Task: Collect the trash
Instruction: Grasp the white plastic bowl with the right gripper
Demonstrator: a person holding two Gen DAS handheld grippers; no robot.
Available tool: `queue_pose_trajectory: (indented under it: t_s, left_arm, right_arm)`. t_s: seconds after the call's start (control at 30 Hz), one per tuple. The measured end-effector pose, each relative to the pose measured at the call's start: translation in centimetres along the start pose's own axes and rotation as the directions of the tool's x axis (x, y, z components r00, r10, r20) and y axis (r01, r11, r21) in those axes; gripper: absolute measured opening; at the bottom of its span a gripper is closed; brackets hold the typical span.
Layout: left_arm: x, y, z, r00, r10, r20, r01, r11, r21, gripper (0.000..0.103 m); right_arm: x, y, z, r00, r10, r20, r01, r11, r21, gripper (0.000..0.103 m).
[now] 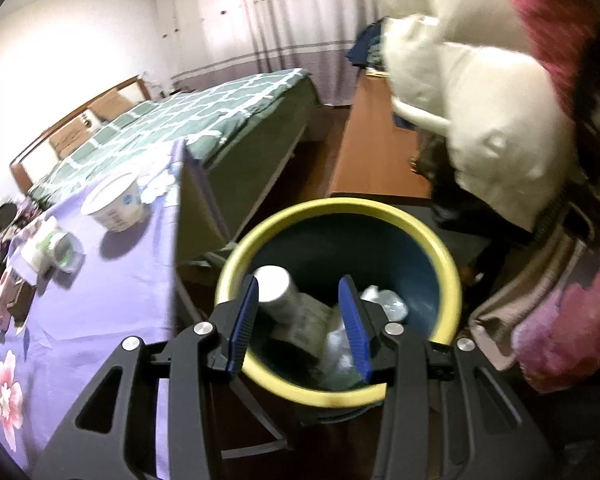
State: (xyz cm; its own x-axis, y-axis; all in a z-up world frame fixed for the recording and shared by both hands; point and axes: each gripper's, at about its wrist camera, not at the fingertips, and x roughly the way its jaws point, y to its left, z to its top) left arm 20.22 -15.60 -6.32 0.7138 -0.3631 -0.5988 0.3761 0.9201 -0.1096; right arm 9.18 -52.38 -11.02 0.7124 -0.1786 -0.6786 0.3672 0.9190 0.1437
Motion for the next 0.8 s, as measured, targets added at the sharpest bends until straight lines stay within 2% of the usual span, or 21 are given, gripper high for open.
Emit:
queue_pose_trajectory:
  t_s: [0.23, 0.37, 0.43, 0.6, 0.77, 0.8]
  left_arm:
    - [-1.4, 8.0, -2.4, 0.993, 0.118, 0.018, -0.117, 0.991, -0.07, 0.09]
    - [-1.7, 12.0, -3.9, 0.983, 0.184, 0.024, -0.18, 0.978, -0.107, 0.09]
    - [-1.9, 13.6, -4.4, 0.978, 0.206, 0.028, -0.201, 0.971, -0.127, 0.09]
    - [-2.0, 16.7, -5.3, 0.977, 0.212, 0.035, -0.203, 0.964, -0.173, 0.09]
    - [-1.8, 17.0, -5.7, 0.979, 0.201, 0.045, -0.192, 0.968, -0.163, 0.09]
    - [-1.8, 16.9, -5.7, 0.979, 0.196, 0.047, -0.187, 0.969, -0.161, 0.09]
  right_arm:
    - [0.9, 6.4, 2.0, 0.997, 0.081, -0.012, -0.081, 0.993, -0.084, 0.04]
    - [1.2, 10.5, 2.9, 0.994, 0.11, -0.01, -0.111, 0.985, -0.136, 0.041]
    - [1.7, 12.6, 3.2, 0.992, 0.122, -0.01, -0.122, 0.979, -0.163, 0.047]
    - [4.3, 16.6, 3.5, 0.99, 0.134, -0.042, -0.14, 0.968, -0.207, 0.048]
    - [7.4, 18.9, 4.2, 0.992, 0.116, -0.052, -0.126, 0.963, -0.238, 0.059]
    - [8.0, 19.2, 4.4, 0.992, 0.112, -0.058, -0.123, 0.962, -0.245, 0.065]
